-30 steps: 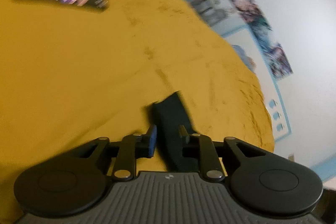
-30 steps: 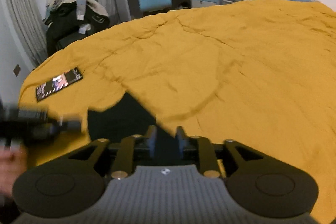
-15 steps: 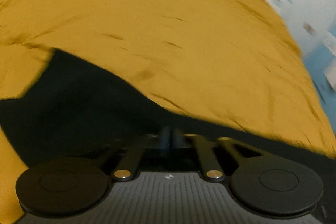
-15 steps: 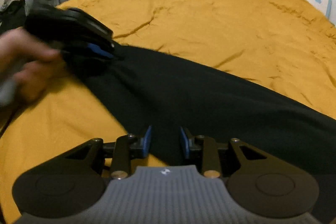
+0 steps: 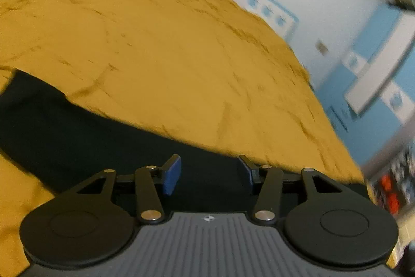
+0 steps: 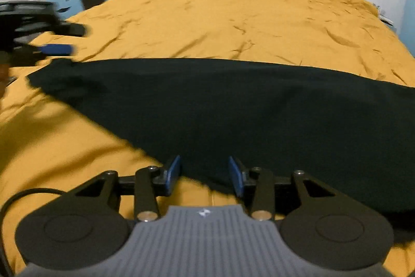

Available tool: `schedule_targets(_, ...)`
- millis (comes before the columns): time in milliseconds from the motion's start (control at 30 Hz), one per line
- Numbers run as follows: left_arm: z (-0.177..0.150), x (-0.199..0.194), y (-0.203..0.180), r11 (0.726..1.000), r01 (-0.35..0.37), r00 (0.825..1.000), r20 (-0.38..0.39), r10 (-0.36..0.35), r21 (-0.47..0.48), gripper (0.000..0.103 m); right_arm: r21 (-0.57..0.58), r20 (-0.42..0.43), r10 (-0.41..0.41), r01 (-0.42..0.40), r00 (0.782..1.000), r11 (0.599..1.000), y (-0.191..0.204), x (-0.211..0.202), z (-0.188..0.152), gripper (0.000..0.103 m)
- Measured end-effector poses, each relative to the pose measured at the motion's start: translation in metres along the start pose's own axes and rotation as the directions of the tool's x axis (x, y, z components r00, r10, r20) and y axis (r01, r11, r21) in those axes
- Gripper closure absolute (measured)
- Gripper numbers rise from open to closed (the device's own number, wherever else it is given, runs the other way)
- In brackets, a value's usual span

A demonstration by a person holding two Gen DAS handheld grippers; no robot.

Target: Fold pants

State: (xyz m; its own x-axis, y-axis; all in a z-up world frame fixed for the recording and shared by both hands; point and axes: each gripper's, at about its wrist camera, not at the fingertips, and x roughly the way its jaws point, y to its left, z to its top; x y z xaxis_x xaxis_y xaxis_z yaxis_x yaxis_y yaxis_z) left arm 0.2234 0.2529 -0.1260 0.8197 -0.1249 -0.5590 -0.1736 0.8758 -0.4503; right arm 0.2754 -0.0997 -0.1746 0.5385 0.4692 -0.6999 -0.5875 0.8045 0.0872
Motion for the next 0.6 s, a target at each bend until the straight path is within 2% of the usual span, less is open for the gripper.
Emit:
schedule_targets(33,-0.008,0.007,-0.005,0.998,-0.049,0.998,-0.025,0.050,0.036,0.042,-0.006,0.009,0.001,-0.001,1.000,1.000,-0.004,-0.010,-0.003,0.065)
schedule_targets(67,-0.012,0.017,-0.005,0.990,-0.129,0.989,-0.063,0.132,0.059,0.042,0.012,0.023,0.009,-0.010,1.000,1.000,-0.014,-0.023,-0.007,0.065)
schedule_targets(100,-0.018,0.030,0.001,0.973,-0.221,0.967,-0.116,0.227,0.062,0.049,0.043,0.046,0.011,-0.013,0.999,0.999,-0.027,-0.038,-0.012,0.065)
schedule_targets(133,-0.023,0.037,0.012,0.969,-0.246,0.958,-0.143,0.248,0.031,0.053,0.076,0.071,-0.006,0.000,0.997,0.997,-0.040,-0.052,-0.017,0.063)
schedule_targets(200,-0.030,0.032,0.030,0.980,-0.188,0.978,-0.104,0.181,-0.060,0.053,0.157,0.125,-0.077,0.057,0.989,0.986,-0.074,-0.084,-0.029,0.061)
schedule_targets(267,-0.034,0.029,0.038,0.982,-0.148,0.987,-0.086,0.139,-0.119,0.053,0.251,0.174,-0.194,0.147,0.966,0.957,-0.113,-0.113,-0.038,0.059)
schedule_targets(300,-0.034,0.027,0.039,0.981,-0.139,0.988,-0.081,0.129,-0.132,0.053,0.299,0.192,-0.256,0.192,0.947,0.935,-0.133,-0.127,-0.042,0.057)
schedule_targets(367,-0.034,0.030,0.045,0.980,-0.133,0.989,-0.080,0.122,-0.146,0.053,0.396,0.198,-0.383,0.284,0.902,0.873,-0.177,-0.144,-0.045,0.042)
schedule_targets(400,-0.035,0.032,0.044,0.980,-0.136,0.989,-0.081,0.124,-0.148,0.053,0.424,0.199,-0.434,0.322,0.879,0.847,-0.198,-0.152,-0.045,0.039)
schedule_targets(467,-0.037,0.033,0.043,0.977,-0.143,0.988,-0.086,0.130,-0.160,0.053,0.419,0.211,-0.507,0.391,0.836,0.819,-0.241,-0.158,-0.042,0.028)
schedule_targets(533,-0.015,0.030,0.052,0.973,-0.147,0.987,-0.090,0.133,-0.175,0.053,0.385,0.193,-0.571,0.473,0.798,0.792,-0.282,-0.154,-0.036,0.028)
schedule_targets(600,-0.014,0.027,0.052,0.973,-0.147,0.987,-0.091,0.133,-0.178,0.053,0.362,0.148,-0.593,0.514,0.792,0.778,-0.327,-0.149,-0.033,0.029)
